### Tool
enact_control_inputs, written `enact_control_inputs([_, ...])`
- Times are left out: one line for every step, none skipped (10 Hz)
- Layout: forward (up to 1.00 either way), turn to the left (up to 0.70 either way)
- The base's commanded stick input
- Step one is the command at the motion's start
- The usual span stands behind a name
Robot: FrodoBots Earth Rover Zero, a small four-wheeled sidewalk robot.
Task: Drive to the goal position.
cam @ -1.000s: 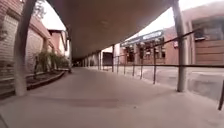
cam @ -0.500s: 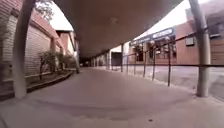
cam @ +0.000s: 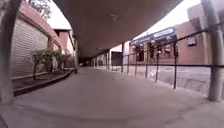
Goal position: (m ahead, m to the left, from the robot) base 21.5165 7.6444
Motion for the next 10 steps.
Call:
enact_control_inputs([0.70, 0.00])
enact_control_inputs([0.70, 0.00])
enact_control_inputs([0.70, 0.00])
enact_control_inputs([0.70, 0.00])
enact_control_inputs([0.70, 0.00])
enact_control_inputs([0.70, 0.00])
enact_control_inputs([0.70, 0.00])
enact_control_inputs([0.70, 0.00])
enact_control_inputs([0.70, 0.00])
enact_control_inputs([0.70, 0.00])
